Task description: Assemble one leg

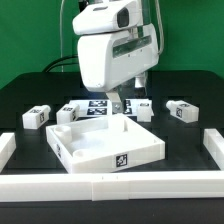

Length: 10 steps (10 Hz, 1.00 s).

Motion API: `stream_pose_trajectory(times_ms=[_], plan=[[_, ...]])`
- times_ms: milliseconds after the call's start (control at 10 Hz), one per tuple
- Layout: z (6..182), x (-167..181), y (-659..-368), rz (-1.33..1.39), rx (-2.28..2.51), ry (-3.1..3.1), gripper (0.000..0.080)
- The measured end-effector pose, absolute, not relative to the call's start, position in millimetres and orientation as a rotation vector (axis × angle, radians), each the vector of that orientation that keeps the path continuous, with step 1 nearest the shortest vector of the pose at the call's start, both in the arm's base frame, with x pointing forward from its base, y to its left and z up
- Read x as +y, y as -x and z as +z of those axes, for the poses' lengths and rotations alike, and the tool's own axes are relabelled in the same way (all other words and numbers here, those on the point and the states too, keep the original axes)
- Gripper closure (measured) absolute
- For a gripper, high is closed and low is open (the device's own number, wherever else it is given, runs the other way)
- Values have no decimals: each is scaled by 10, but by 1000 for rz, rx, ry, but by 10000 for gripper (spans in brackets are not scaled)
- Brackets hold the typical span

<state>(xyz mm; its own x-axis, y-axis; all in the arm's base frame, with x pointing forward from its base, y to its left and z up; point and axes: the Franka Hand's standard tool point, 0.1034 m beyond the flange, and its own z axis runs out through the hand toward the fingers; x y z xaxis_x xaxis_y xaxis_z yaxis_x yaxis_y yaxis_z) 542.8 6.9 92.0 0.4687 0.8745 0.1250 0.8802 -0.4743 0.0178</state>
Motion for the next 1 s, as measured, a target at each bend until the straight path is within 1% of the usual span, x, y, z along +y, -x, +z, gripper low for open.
stream_pose_trajectory(times_ms=[900,1000], plan=[[901,49,-5417,-175,-1583,2650,150],[878,-26,-5341,-163,-1681,2591,150]])
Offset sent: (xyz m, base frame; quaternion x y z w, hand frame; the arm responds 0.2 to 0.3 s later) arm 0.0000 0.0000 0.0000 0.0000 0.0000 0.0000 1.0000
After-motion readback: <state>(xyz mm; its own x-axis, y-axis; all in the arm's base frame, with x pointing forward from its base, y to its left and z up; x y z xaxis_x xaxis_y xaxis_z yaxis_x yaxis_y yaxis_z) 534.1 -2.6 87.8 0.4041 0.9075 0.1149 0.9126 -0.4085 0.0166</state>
